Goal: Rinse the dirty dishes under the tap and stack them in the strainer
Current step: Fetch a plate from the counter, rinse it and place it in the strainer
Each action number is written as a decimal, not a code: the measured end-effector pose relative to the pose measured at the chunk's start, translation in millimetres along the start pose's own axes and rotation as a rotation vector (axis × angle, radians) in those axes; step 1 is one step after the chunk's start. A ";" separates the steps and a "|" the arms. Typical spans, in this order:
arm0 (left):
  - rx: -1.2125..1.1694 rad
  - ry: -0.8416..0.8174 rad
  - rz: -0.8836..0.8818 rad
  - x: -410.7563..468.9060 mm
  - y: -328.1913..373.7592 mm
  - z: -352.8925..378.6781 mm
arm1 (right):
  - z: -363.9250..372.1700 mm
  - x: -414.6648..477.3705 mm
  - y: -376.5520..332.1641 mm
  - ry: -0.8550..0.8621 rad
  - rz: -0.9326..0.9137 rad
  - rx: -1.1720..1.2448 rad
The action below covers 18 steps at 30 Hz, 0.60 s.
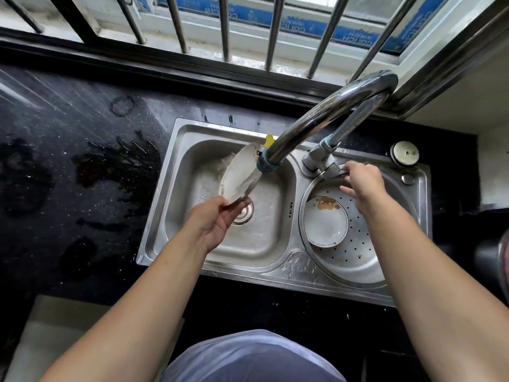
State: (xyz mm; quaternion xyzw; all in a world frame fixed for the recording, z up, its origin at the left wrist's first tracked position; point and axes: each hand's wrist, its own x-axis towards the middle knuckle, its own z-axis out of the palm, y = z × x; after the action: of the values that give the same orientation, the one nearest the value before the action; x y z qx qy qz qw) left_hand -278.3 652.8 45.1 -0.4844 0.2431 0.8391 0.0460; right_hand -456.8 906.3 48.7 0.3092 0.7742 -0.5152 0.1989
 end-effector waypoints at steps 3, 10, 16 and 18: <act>-0.039 0.024 0.002 0.9 6.8 -4.5 | 3.6 0.6 0.6 -0.025 -0.024 0.023; 0.166 0.197 0.099 -0.2 -0.3 -30.5 | 8.5 1.8 -18.2 -0.033 -0.045 -0.067; 0.592 0.312 0.368 -15.0 -13.6 -32.0 | 1.2 -21.9 9.6 -0.053 -0.156 -0.275; 0.897 0.349 0.540 -20.7 -18.2 -32.1 | 11.3 -45.6 30.4 -0.144 -0.244 -0.316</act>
State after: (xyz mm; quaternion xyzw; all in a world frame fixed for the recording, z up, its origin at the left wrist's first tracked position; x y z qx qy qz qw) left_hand -236.3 657.5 42.6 -0.4696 0.6963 0.5427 -0.0100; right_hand -402.8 891.9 52.4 0.1405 0.8609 -0.4283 0.2358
